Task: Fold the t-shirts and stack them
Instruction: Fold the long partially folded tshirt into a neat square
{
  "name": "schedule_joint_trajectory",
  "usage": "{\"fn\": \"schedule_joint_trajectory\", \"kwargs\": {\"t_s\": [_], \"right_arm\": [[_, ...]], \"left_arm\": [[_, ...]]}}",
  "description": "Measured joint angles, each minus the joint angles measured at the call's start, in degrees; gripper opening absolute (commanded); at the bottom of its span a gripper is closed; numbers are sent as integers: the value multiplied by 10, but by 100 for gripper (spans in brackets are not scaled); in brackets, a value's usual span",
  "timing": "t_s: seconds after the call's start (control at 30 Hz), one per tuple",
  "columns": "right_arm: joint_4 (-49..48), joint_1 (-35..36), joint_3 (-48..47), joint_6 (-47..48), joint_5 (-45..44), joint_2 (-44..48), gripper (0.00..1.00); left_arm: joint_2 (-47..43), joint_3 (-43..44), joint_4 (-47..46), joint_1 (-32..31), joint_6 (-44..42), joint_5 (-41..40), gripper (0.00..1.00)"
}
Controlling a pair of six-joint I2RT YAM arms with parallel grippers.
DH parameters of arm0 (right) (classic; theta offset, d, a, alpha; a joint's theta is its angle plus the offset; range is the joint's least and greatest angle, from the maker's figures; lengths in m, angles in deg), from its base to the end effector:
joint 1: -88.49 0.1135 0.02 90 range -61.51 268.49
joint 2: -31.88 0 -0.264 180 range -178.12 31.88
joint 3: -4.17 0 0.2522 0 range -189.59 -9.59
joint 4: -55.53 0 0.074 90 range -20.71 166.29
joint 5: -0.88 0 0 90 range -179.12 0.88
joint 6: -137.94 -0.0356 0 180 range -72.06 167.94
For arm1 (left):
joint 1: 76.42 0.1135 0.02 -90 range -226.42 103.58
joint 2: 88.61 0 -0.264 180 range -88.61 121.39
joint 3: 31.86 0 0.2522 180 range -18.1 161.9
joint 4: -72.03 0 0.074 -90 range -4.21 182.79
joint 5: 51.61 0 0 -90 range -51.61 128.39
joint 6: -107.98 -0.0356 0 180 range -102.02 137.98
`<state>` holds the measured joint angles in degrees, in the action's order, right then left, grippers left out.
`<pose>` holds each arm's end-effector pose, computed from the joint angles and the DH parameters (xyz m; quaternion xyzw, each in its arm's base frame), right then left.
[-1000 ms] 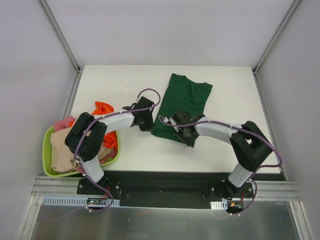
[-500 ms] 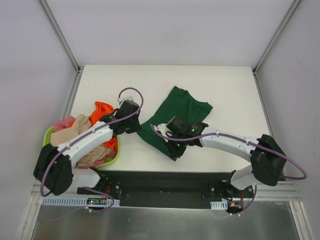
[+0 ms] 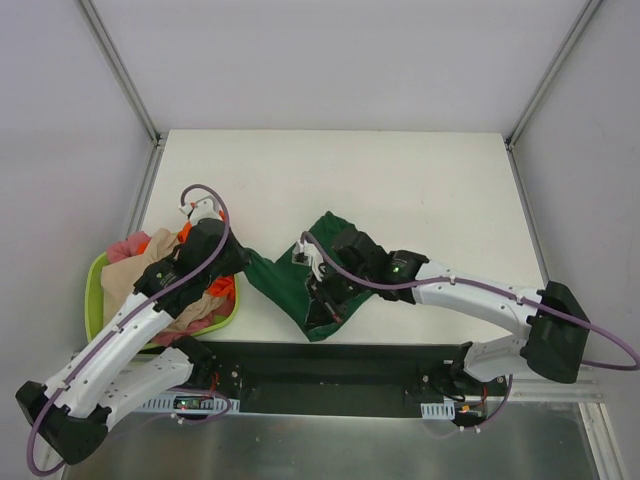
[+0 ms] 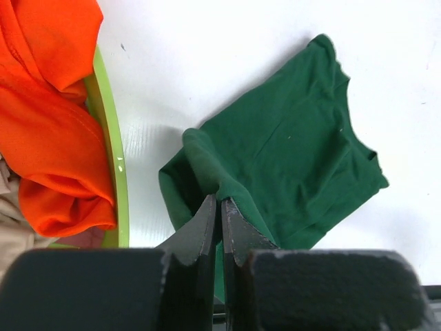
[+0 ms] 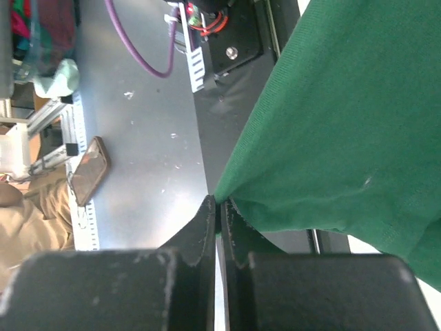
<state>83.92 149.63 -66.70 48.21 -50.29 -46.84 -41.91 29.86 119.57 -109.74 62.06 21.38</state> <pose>0.1254 0.2737 0.2778 -0.5588 0.6466 0.4716 0.2175 0.1508 -0.0867 0.3129 -0.1521 0.8567 -0.1961 0.4522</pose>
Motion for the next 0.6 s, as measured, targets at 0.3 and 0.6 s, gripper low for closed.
{"fn": "schedule_joint_trajectory", "kwargs": {"t_s": [0.3, 0.6], "right_arm": [[-36, -11, 26, -32, -12, 55, 0], [2, -137, 96, -42, -89, 161, 0]], "left_arm": [[37, 37, 4, 0, -15, -1, 0], [171, 110, -57, 0, -44, 30, 0]]}}
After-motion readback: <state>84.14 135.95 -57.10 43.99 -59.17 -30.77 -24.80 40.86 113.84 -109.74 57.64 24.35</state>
